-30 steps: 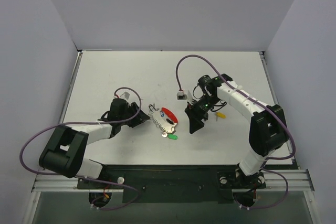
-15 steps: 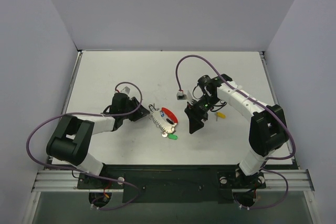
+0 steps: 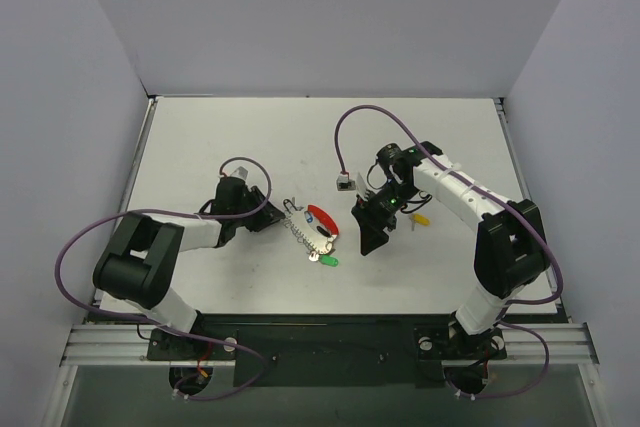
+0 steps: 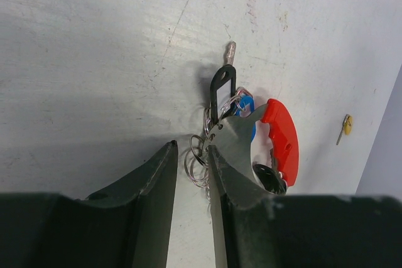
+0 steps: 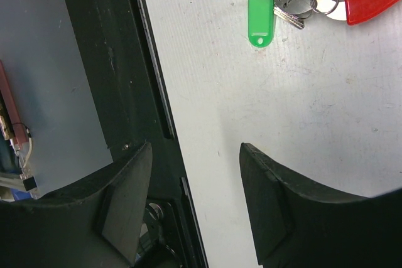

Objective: Put the keys on the keyring

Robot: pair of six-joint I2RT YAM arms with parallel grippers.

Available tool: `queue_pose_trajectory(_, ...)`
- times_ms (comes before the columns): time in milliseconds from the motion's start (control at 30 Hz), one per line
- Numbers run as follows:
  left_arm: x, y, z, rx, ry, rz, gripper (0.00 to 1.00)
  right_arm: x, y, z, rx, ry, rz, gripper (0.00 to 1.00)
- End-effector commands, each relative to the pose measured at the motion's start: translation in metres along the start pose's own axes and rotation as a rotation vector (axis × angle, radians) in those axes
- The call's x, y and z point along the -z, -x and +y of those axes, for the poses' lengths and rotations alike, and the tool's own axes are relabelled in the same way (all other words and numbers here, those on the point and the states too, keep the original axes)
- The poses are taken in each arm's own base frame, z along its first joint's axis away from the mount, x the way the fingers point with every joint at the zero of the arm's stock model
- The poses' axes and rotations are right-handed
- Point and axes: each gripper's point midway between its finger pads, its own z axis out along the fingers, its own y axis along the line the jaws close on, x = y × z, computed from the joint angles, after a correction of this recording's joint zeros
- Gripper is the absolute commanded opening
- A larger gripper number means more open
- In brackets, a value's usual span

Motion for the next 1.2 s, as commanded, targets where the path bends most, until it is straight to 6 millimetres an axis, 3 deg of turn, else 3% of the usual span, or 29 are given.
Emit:
queue_pose_trajectory(0,-0.004,0.009,-0.012,0.003,-0.028,-0.019,0.36,0.006,0.0,0.015,0.004,0.019,-0.018,0.53)
queue_pose_trajectory(500,-0.009,0.0,-0.015,0.028,-0.05,0.008,0.29,0.008,0.001,0.016,0.013,0.016,-0.024,0.53)
queue_pose_trajectory(733,-0.009,0.0,-0.021,0.034,-0.082,0.012,0.13,0.008,0.0,0.017,0.014,0.019,-0.023,0.53)
queue_pose_trajectory(867,-0.007,0.004,-0.032,0.026,-0.115,0.007,0.0,0.009,0.0,0.017,0.021,0.016,-0.024,0.53)
queue_pose_trajectory(1100,0.001,0.019,-0.053,-0.061,-0.151,-0.007,0.0,0.011,0.001,0.018,0.027,0.014,-0.031,0.53)
queue_pose_trajectory(1167,0.007,0.03,-0.07,-0.123,-0.168,-0.025,0.0,0.012,0.001,0.019,0.03,0.015,-0.034,0.53)
